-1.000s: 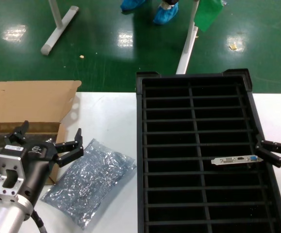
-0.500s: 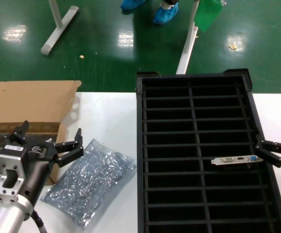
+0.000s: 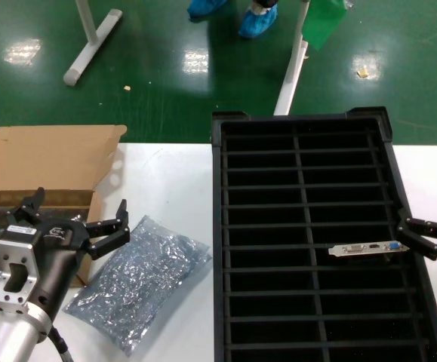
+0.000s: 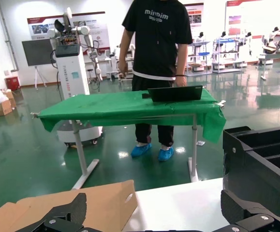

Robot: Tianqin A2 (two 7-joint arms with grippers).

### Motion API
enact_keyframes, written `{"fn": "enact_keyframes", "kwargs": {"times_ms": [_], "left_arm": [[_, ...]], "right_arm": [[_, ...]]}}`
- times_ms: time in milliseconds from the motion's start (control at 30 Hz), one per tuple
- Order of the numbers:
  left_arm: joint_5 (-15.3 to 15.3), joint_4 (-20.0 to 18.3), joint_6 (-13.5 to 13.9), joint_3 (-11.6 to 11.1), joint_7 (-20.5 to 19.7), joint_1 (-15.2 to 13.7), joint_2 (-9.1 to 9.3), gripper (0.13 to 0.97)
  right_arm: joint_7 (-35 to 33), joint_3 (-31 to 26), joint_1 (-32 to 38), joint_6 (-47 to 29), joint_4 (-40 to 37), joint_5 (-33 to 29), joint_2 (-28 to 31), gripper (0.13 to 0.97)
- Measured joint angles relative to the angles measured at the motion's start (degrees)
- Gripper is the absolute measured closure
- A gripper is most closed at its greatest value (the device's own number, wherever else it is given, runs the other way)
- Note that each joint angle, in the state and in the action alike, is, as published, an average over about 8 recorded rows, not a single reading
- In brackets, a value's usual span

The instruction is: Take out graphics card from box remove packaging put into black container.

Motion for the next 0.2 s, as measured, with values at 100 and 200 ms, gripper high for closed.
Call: {"fn": "enact_keyframes", "kwargs": {"times_ms": [100, 200], "left_arm": [[0.0, 0.0, 0.0, 0.0, 0.0, 0.0, 0.0, 0.132], [0.0, 0.0, 0.0, 0.0, 0.0, 0.0, 0.0, 0.132]], "right_arm": [[0.0, 0.0, 0.0, 0.0, 0.0, 0.0, 0.0, 0.129], [0.0, 0.0, 0.0, 0.0, 0.0, 0.0, 0.0, 0.129]]}}
